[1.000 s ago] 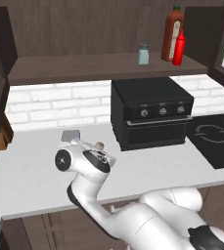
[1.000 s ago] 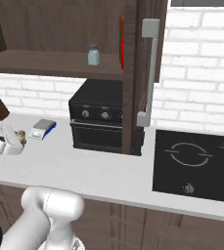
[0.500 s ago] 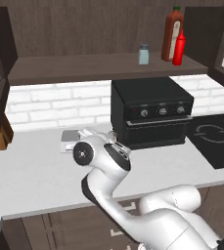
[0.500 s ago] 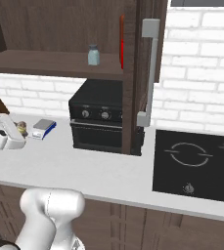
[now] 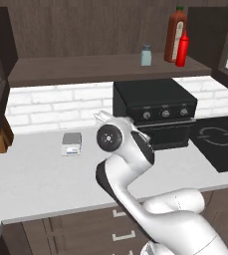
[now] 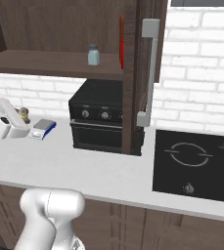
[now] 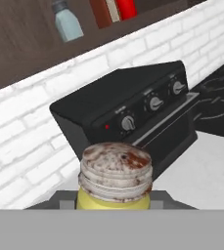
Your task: Put the shaker and condiment bottle from the counter next to their counterparts in the cabinet.
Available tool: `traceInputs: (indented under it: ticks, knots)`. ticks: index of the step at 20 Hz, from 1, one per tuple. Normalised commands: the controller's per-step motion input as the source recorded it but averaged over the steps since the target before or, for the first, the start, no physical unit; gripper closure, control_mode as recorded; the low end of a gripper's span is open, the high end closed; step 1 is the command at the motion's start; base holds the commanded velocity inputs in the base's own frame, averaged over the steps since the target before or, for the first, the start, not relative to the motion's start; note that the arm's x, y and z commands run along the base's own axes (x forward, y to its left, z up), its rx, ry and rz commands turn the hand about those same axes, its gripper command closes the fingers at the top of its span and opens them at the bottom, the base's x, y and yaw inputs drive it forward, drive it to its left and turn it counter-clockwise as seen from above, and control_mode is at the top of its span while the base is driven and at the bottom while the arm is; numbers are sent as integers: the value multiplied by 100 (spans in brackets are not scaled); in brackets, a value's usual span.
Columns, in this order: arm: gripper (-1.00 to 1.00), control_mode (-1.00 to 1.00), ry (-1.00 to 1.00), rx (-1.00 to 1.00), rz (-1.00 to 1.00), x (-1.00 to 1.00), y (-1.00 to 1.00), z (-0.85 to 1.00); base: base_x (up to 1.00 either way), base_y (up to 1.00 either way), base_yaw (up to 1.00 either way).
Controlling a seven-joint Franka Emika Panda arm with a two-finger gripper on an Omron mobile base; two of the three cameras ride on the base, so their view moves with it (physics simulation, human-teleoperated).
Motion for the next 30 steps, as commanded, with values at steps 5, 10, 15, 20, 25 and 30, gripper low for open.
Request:
traceInputs:
  ticks: [5,10,15,20,25,30]
  knots:
    - [100,-100,0,5,0,-18,-17,86,0,0,0]
    - [100,-100,0,1,0,-6,-28,79,0,0,0]
    - [100,-100,0,1,0,1,-31,80,0,0,0]
    - [100,-100,0,-3,0,0,-16,32,0,0,0]
    - [100,-100,4,-16,2,21,22,-22,0,0,0]
    - [100,-100,0,-21,3,77,-1,11,0,0,0]
